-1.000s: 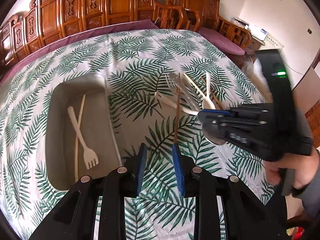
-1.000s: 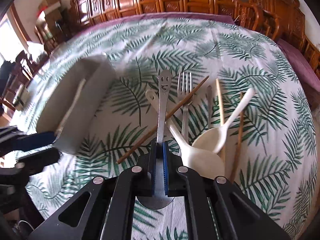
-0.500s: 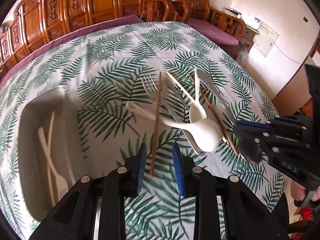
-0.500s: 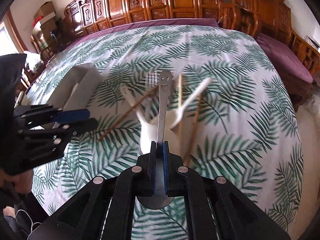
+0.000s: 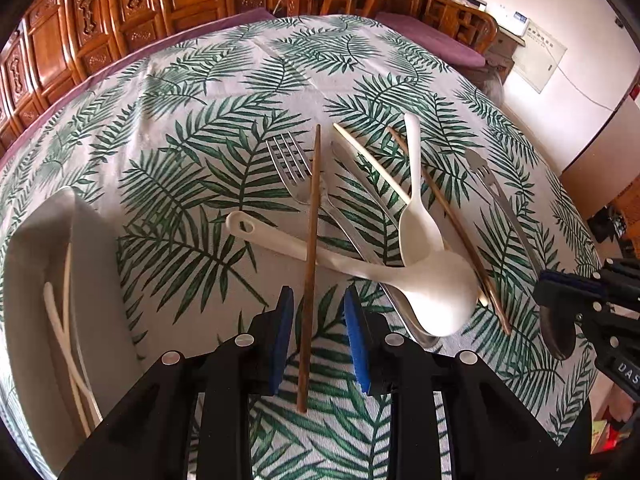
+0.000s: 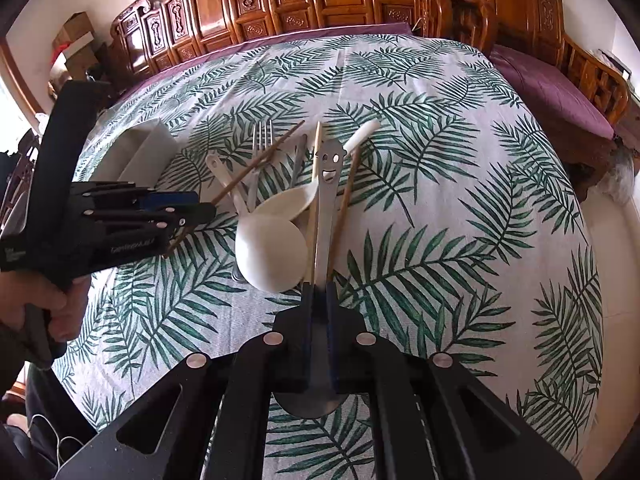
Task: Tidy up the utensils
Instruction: 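Grasp a wooden chopstick from the cup with the left tool while the right tool grasps the smiley metal spoon, then carry the chopstick into the grey tray with the left tool while the right tool carries the smiley spoon there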
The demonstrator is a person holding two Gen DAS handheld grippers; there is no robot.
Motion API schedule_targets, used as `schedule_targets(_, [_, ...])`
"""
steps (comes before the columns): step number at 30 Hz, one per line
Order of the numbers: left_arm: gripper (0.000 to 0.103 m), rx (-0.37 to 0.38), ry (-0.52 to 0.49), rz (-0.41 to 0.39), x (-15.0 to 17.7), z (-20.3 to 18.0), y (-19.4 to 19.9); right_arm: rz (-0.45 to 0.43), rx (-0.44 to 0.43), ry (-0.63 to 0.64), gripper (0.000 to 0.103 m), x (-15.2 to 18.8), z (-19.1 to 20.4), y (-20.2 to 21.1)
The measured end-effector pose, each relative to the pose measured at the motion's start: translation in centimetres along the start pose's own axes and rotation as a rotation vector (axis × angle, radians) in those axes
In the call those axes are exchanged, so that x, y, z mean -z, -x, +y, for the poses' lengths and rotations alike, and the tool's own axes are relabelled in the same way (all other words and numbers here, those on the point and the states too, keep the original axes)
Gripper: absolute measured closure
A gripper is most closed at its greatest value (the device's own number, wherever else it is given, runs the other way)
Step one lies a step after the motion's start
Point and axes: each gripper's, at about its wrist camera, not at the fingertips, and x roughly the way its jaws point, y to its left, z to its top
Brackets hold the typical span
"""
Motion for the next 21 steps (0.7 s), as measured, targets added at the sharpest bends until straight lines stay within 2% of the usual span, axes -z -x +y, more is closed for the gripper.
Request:
schedule_targets(4, [0.086, 0.016, 0.004, 0.009, -0.3, 0.0, -0.6, 0.009, 0.001, -0.002, 0.096, 0.3, -0.2, -0.1])
schedule_targets(8, [0.098, 0.015, 0.009, 0.025, -0.5, 0.0, -1.1, 0.013, 0.003, -0.001, 0.096, 0.6, -0.2, -0.1])
schedule_targets(10, [0.098, -0.004, 0.020, 0.027, -0.4, 0.1, -1.0, 0.014, 0.003, -0.001, 0.096, 0.6, -0.2, -0.1])
schedule_targets(21, [0.099, 0.025, 0.025, -0.046, 0.3, 0.0, 3.2, -0.007, 0.002, 0.007, 0.096, 0.5, 1.2, 1.1])
